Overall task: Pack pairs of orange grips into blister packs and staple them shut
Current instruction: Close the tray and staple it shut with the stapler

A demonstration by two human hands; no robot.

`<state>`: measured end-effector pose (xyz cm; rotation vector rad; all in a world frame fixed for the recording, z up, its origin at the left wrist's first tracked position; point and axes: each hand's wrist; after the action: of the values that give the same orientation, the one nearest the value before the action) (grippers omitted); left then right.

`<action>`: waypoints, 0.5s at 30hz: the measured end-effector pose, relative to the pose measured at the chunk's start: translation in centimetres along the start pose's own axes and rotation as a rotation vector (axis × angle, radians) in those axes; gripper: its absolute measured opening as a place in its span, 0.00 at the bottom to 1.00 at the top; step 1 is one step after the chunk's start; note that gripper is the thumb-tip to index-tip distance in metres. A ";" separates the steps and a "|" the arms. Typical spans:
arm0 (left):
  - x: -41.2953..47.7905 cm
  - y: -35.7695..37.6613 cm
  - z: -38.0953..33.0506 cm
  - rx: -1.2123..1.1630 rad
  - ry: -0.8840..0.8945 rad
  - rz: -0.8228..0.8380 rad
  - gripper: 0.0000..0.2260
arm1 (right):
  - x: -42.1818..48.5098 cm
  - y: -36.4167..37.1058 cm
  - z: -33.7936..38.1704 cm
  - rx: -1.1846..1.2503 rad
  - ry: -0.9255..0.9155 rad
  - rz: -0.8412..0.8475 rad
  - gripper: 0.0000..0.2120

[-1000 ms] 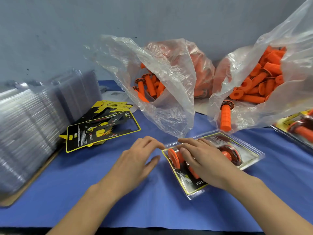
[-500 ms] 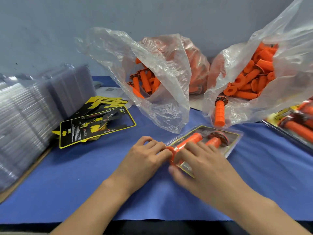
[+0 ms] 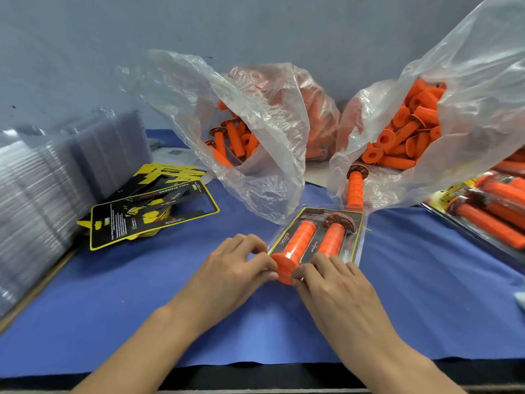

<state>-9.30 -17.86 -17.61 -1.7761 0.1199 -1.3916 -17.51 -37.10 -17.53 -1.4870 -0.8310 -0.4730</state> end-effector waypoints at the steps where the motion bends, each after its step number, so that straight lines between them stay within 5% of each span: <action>1: 0.0 -0.2 0.1 -0.008 -0.016 0.023 0.11 | -0.1 0.0 -0.2 -0.006 -0.015 -0.014 0.08; 9: -0.4 0.3 -0.4 0.038 0.053 0.008 0.01 | -0.1 0.5 0.4 0.017 -0.029 -0.123 0.03; 15: -0.4 0.5 -0.8 0.001 0.037 -0.016 0.04 | 0.3 1.3 0.7 -0.041 -0.050 -0.119 0.11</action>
<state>-9.87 -18.39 -18.26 -1.7540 0.1254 -1.4359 -16.47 -36.27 -18.21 -1.4975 -0.9581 -0.5459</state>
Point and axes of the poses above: each hand's wrist, its own x-axis towards the middle knuckle, its own y-axis out of the palm, z = x × y, and after that the axes turned 12 degrees about -z, right-handed
